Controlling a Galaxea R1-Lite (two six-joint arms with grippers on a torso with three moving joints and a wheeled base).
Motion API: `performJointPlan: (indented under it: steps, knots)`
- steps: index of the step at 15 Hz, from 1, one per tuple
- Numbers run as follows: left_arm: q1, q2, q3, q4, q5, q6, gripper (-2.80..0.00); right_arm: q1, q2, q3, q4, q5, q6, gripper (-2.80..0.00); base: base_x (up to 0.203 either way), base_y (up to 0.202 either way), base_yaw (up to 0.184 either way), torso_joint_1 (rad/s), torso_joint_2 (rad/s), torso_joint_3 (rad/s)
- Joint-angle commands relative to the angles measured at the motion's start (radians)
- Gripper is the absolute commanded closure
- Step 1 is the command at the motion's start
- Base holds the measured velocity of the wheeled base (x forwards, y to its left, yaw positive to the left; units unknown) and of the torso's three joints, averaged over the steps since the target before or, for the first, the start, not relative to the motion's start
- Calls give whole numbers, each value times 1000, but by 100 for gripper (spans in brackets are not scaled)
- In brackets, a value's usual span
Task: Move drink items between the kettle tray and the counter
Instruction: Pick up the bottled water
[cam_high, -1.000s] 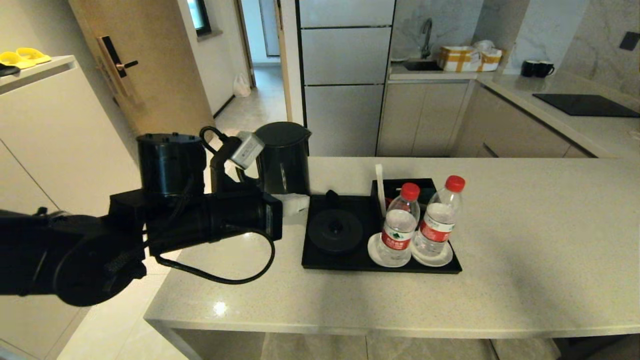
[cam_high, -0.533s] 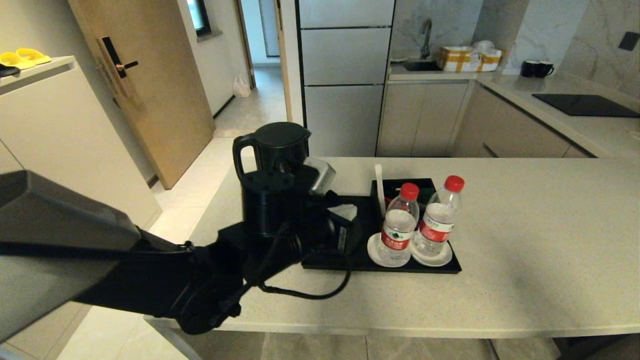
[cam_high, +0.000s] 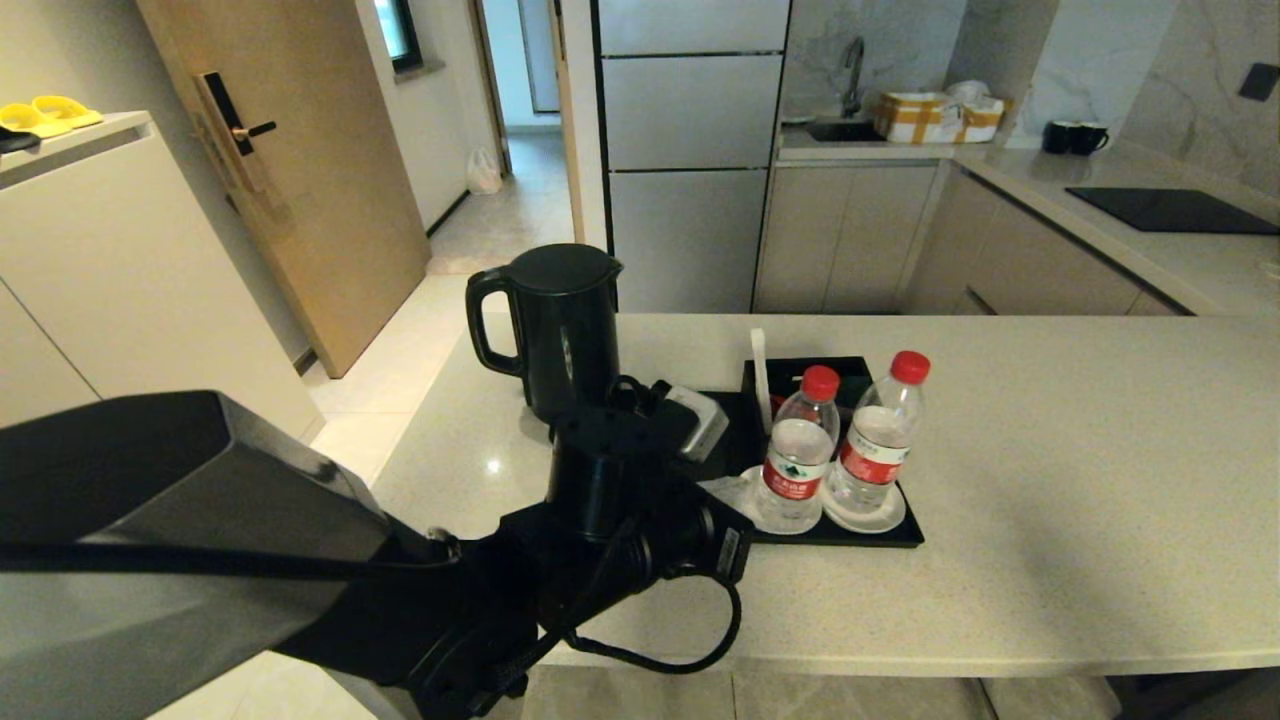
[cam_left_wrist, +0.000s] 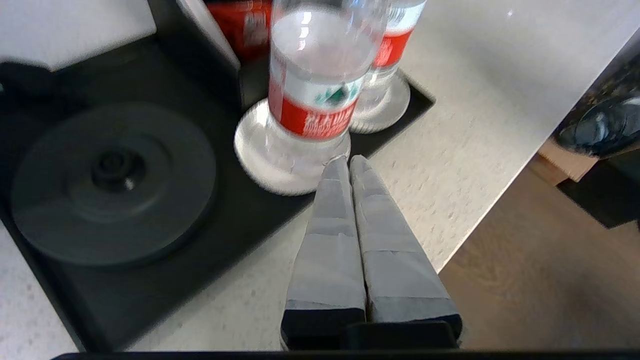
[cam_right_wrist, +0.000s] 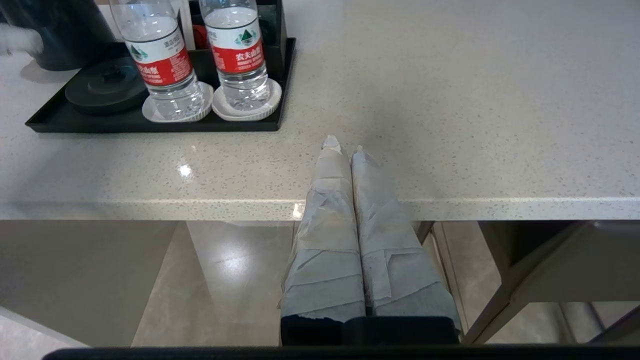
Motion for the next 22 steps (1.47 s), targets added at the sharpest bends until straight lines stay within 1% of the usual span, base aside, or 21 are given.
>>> performJointPlan:
  steps: [1, 5, 7, 8, 9, 14, 18, 22]
  knots:
    - [-7, 13, 6, -6, -3, 7, -280, 1, -2, -1, 0, -1, 0, 0, 0, 0, 0, 0, 0, 0]
    - [-17, 35, -30, -6, -1, 18, -280, -1, -2, 0, 0, 1, -1, 0, 0, 0, 0, 0, 0, 0]
    - [-17, 72, -62, -7, 0, 49, -280, 0, -2, -1, 0, 0, 0, 0, 0, 0, 0, 0, 0, 0]
    - [-16, 92, -107, -7, 0, 64, -280, -1, -2, 0, 0, -1, -1, 0, 0, 0, 0, 0, 0, 0]
    - [-16, 103, -122, -6, 0, 74, -280, 0, -2, 0, 0, -1, -1, 0, 0, 0, 0, 0, 0, 0]
    - [-17, 190, -268, 15, 26, 76, -280, 0, -2, 0, 0, -1, -1, 0, 0, 0, 0, 0, 0, 0]
    - [-16, 282, -351, 22, 66, 117, -280, 1, -2, 0, 0, 0, 0, 0, 0, 0, 0, 0, 0, 0]
    - [-13, 340, -421, 33, 80, 123, -280, 1, -2, 0, 0, -1, 0, 0, 0, 0, 0, 0, 0, 0]
